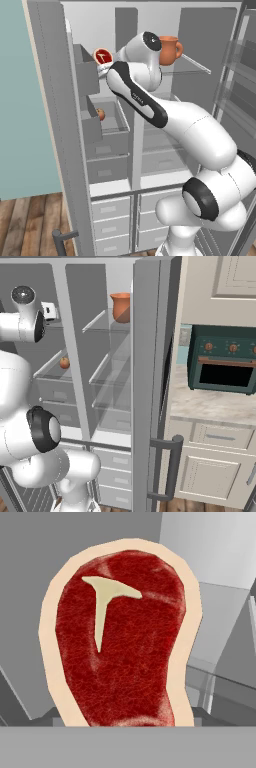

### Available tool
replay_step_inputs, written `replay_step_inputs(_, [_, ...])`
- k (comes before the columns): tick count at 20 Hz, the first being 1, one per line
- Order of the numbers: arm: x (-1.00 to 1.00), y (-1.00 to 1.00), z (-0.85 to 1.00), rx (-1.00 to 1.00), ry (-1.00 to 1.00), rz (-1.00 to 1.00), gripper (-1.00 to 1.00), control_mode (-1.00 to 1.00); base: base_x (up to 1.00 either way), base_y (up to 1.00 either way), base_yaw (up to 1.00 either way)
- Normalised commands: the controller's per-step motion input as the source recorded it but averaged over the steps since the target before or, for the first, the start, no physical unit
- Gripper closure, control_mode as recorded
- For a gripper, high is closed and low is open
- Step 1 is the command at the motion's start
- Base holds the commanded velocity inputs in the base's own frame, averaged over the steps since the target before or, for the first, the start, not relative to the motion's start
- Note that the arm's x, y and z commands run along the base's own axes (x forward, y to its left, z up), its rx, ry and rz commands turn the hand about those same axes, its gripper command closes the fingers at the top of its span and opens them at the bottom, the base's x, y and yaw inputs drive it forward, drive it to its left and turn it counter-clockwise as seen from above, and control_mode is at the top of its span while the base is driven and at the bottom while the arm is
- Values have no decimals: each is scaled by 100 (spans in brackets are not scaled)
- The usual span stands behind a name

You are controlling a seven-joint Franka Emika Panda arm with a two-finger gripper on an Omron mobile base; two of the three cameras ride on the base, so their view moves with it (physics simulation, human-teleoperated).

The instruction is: There's a steak in the fridge that needs to be moved to the freezer for freezing. Pick up the steak from the fridge, place it on any shelf in the freezer, and close the fridge and freezer doors when done.

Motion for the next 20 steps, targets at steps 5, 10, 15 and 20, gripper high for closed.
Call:
replay_step_inputs(5, [9,14,0,0,3,0,100,-100,0,0,0])
replay_step_inputs(10, [47,1,0,0,8,0,100,-100,0,0,0])
replay_step_inputs(15, [33,9,0,-2,2,0,100,-100,0,0,0])
replay_step_inputs(20, [23,11,0,-2,0,0,100,-100,0,0,0])
